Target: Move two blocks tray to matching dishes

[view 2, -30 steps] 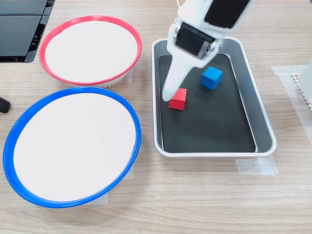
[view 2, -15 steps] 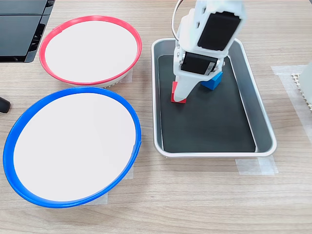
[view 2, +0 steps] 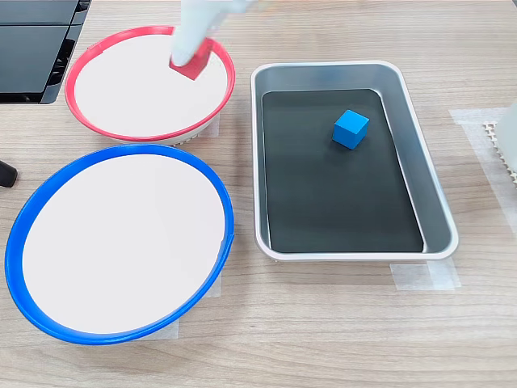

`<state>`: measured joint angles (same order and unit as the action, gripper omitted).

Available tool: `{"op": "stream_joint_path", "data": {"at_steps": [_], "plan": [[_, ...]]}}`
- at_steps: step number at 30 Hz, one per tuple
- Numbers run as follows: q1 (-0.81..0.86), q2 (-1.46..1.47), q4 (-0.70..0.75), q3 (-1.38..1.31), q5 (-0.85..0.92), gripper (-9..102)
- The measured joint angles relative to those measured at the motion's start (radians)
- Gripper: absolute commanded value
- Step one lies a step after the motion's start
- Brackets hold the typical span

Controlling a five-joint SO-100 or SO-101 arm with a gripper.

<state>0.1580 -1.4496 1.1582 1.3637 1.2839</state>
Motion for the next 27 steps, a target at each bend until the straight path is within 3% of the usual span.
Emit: {"op": "stream_joint_path", "data": {"at_steps": [5,8,10,13,16,20,27], "plan": [[0.064,0.213,-0.176,-0.034,0.078,3],[0.101,0.272,-0.23,-0.026,0.15,22],[0.121,0.276,-0.25,-0.008,0.189,28],[0.118,0.276,-0.256,0.012,0.204,19],[0.115,0.235,-0.225,0.037,0.209,0],[0.12,0.123,-0.127,0.052,0.193,0],[0.121,-0.16,0.379,0.138,0.316,0]]}}
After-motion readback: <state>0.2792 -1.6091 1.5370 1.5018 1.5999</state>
